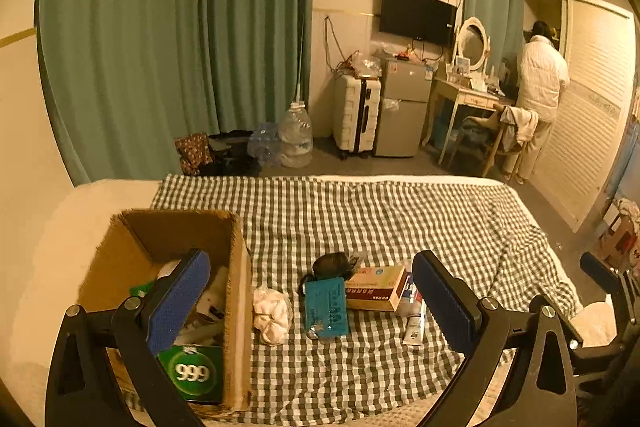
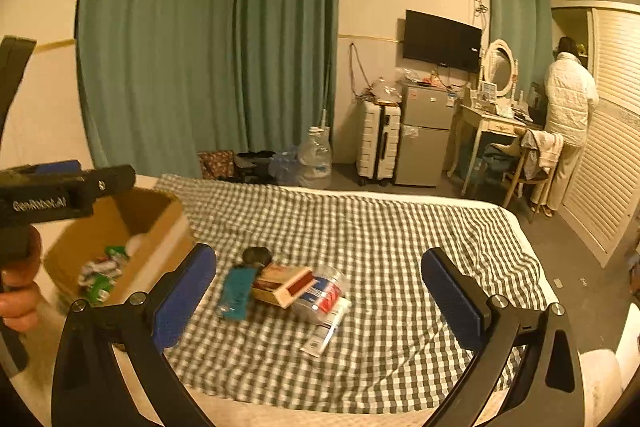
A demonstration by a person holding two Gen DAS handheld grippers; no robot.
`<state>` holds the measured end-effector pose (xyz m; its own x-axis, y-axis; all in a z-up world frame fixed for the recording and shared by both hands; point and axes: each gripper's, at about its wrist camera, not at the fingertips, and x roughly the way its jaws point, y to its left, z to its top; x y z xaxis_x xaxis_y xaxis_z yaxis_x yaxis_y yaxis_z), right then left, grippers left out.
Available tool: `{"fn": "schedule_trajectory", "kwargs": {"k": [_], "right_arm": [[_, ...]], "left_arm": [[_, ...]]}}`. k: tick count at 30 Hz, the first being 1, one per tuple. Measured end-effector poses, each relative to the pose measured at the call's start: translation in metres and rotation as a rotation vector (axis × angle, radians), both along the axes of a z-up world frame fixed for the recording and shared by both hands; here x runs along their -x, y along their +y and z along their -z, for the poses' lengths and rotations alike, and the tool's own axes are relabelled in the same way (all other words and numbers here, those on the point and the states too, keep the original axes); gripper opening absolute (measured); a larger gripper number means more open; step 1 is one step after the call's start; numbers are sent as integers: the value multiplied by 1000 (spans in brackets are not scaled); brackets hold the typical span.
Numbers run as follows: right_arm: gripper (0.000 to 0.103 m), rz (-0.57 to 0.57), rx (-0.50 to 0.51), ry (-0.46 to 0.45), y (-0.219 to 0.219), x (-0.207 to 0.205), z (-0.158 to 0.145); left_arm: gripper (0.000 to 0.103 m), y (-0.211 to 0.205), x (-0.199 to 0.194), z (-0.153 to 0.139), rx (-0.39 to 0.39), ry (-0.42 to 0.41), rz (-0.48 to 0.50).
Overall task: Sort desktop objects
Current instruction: 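Grasp the teal blister pack with the left tool while the right grasps the white toothpaste tube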
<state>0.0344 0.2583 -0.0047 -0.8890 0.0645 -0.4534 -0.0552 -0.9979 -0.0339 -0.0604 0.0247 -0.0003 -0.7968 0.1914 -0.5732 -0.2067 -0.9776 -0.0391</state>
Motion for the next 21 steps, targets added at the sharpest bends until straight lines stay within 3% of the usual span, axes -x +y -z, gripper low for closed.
{"fn": "schedule_trajectory", "kwargs": {"k": [7, 11, 15, 18, 21], "right_arm": [[103, 6, 36, -54, 18, 21, 37], [103, 25, 61, -92, 28, 38, 56], [103, 72, 87, -154, 40, 55, 81], [103, 74, 108, -227, 43, 68, 102], [103, 58, 162, -279, 46, 78, 122]], "left_arm": [[103, 7, 25, 53, -48, -106, -1], [103, 10, 31, 73, -22, -78, -25], [103, 25, 30, 89, 41, -26, 59], [103, 36, 35, 104, 93, -39, 70], [103, 43, 47, 123, 61, -93, 92]]}}
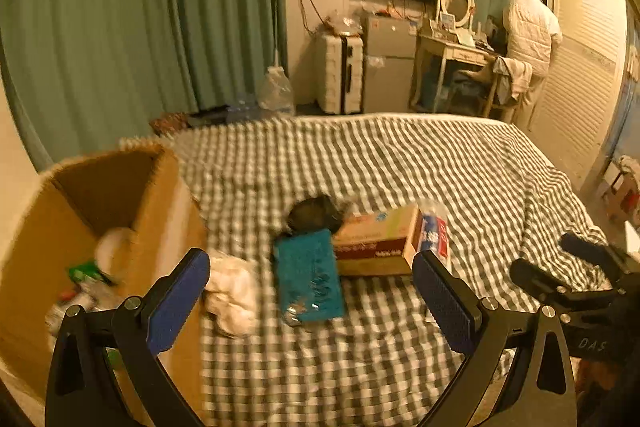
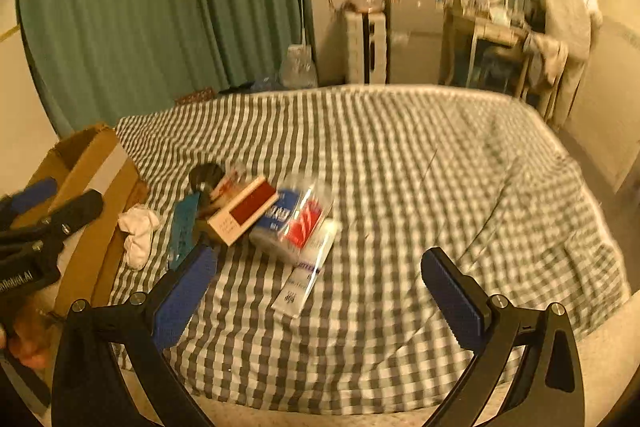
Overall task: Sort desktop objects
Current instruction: 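Grasp the teal blister pack with the left tool while the right grasps the white toothpaste tube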
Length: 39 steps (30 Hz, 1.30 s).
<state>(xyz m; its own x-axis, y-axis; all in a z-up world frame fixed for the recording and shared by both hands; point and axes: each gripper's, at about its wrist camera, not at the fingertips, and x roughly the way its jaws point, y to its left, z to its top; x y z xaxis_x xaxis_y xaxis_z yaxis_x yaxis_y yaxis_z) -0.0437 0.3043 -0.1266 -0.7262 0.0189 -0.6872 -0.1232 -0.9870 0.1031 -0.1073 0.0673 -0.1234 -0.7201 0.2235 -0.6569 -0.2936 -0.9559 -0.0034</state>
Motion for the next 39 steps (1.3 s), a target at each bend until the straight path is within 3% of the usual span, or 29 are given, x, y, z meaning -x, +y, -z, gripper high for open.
{"fn": "schedule_trajectory", "kwargs": {"k": [4, 7, 12, 18, 22, 25, 26, 27, 29, 30, 32, 36, 39], "right_arm": [[103, -25, 49, -45, 1, 15, 20], [103, -33, 73, -88, -1, 28, 36], [103, -46, 93, -151, -4, 43, 58], [99, -43, 92, -195, -8, 52, 77], [94, -32, 94, -250, -10, 59, 90], [72, -42, 83, -298, -14, 66, 102], [59, -42, 80, -314, -15, 68, 106], [51, -39, 80, -329, -14, 69, 110], [48, -37, 102, -329, -12, 67, 113], [36, -33, 119, -319, -10, 64, 112], [24, -22, 157, -301, -4, 59, 113], [12, -23, 239, -270, 10, 48, 112], [11, -35, 249, -240, 6, 41, 104]], "left_arm": [[103, 8, 13, 27, 57, -47, -26], [103, 7, 29, 44, 53, -111, -40], [103, 7, 54, 62, 72, -137, -96], [103, 19, 68, 96, 125, -208, -81], [102, 23, 73, 115, 158, -212, -80], [73, 21, 77, 131, 149, -268, -73], [67, 21, 77, 133, 139, -283, -65], [67, 21, 76, 132, 140, -279, -65], [66, 22, 74, 131, 140, -270, -62], [66, 21, 71, 130, 133, -262, -57], [66, 20, 67, 122, 121, -244, -56], [66, 15, 51, 100, 100, -183, -49], [66, 14, 35, 84, 95, -139, -23]]}}
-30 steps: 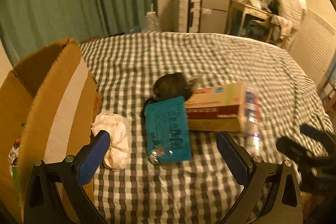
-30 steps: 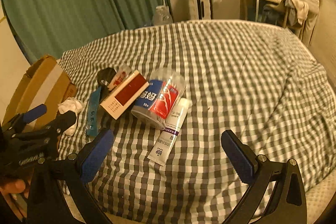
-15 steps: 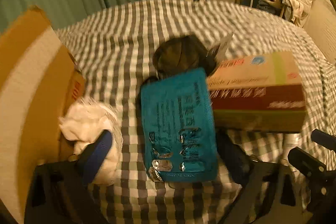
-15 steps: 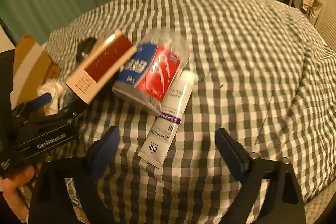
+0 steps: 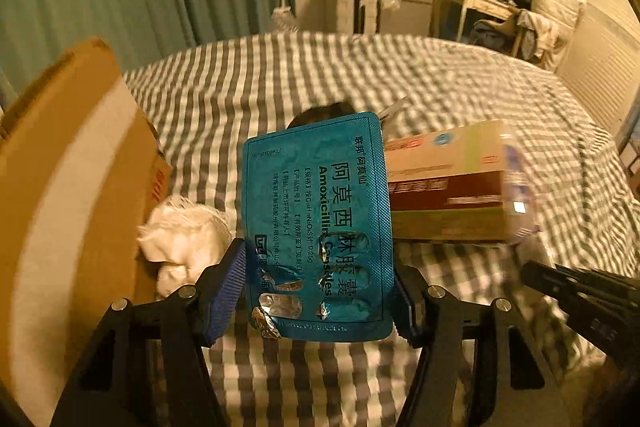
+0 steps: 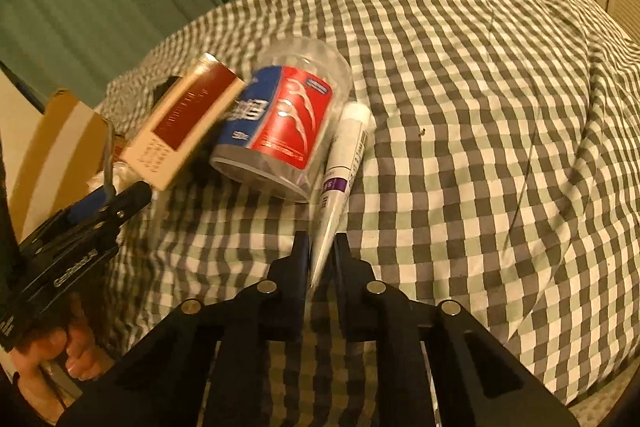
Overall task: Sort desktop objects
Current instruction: 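Grasp the teal blister pack with the left tool while the right grasps the white toothpaste tube, then lift the blister pack and toothpaste tube and carry both over the box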
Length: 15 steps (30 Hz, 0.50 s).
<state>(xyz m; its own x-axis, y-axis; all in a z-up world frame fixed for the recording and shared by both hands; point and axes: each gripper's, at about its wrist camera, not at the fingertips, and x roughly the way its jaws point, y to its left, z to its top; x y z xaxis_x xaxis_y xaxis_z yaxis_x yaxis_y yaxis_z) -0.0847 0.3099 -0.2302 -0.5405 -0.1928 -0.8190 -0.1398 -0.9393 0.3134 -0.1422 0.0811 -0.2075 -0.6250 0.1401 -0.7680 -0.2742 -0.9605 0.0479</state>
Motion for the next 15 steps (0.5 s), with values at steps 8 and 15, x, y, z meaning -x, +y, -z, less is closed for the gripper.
{"fn": "schedule_trajectory", "kwargs": {"k": [8, 15], "right_arm": [[10, -1, 12, 67, -2, -21, -24], [8, -19, -24, 143, -21, -53, -58]], "left_arm": [[66, -14, -34, -36, -16, 40, 24], [66, -25, -55, -63, -73, 48, 24]]}}
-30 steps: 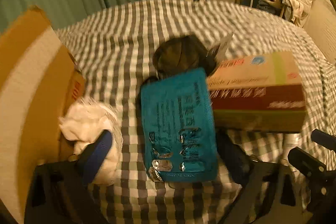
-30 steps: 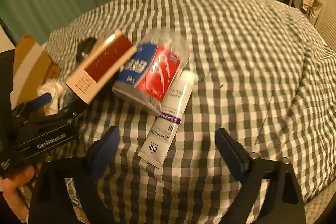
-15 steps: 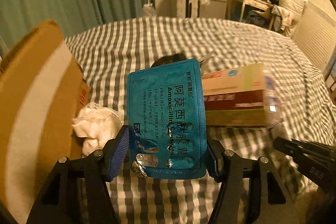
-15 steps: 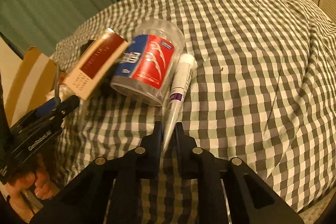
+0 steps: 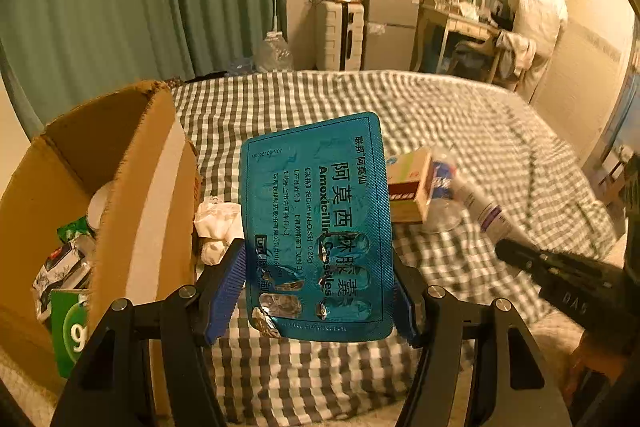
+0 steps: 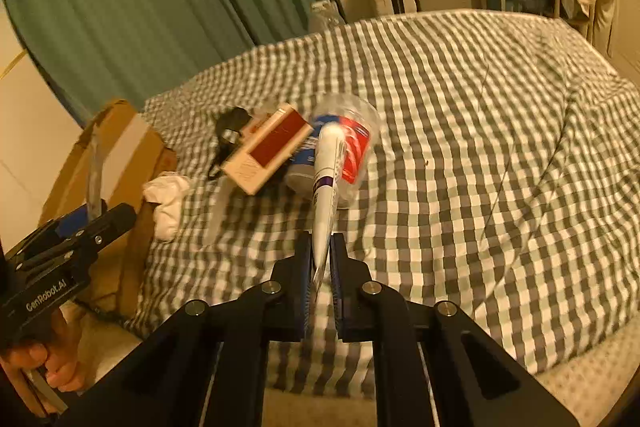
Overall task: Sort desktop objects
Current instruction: 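Lift the blister pack and toothpaste tube and carry both over the box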
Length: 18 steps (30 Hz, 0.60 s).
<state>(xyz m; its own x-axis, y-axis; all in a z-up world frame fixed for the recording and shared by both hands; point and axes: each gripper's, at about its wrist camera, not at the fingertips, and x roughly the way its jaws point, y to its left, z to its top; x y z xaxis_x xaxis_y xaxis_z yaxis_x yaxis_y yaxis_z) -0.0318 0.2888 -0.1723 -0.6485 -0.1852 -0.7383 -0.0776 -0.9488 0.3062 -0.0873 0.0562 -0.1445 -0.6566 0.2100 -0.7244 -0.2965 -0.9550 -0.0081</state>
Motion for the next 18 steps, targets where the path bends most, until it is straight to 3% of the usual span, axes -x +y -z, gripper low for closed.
{"fn": "schedule_trajectory", "kwargs": {"k": [7, 18], "right_arm": [[8, -6, 5, 46, -14, -24, -26], [6, -18, -24, 127, -35, -46, -61]], "left_arm": [[66, 0, -18, -32, -4, 55, 7], [66, -24, -38, -60, -34, 85, -19]]}}
